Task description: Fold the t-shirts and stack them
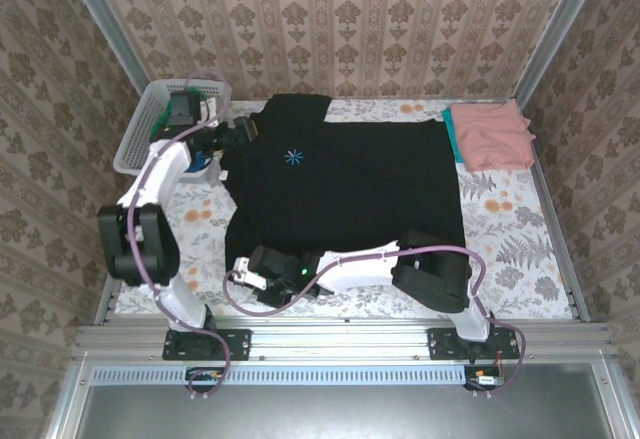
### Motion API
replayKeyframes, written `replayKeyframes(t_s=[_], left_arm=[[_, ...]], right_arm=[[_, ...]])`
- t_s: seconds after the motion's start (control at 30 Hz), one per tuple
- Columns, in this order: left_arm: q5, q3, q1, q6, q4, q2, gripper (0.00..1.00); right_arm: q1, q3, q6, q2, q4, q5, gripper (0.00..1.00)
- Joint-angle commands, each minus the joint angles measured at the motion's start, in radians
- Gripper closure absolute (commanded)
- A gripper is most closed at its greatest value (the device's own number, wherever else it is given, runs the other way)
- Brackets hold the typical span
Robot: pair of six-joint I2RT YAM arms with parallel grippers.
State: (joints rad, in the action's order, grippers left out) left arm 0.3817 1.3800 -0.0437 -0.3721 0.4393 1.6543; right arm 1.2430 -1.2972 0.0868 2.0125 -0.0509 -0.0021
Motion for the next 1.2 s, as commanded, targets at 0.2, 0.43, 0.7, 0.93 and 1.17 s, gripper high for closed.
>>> replayKeyframes(t_s=[0.2,0.43,0.7,0.93,1.17], left_arm=[[-0.147,-0.367,0.09,-0.071,0.017,-0.429,0.0],[-0.163,-0.706,0.062,-0.164,0.06,-0.722,0.0],[-0.117,-0.891,-0.091,-0.251,0.077,-0.869,0.07],[-0.158,-0.976,-0.241,-0.323,0.105,-0.873,0.16],[-0.168,-1.005,-0.322,-0.378,-0.034,-0.731,0.55]], right_arm=[[-0.069,0.057,-0.067,-0.167,0.036,-0.141,1.0],[-0.246,-0.02,-0.196,-0.028,-0.023,-0.263,0.74],[-0.29,0.047,-0.137,-0.127,-0.064,-0.211,0.53],[-0.257,0.289,-0.14,-0.311,0.051,-0.205,0.5],[-0.247,0.373,-0.175,-0.343,0.108,-0.172,0.5]])
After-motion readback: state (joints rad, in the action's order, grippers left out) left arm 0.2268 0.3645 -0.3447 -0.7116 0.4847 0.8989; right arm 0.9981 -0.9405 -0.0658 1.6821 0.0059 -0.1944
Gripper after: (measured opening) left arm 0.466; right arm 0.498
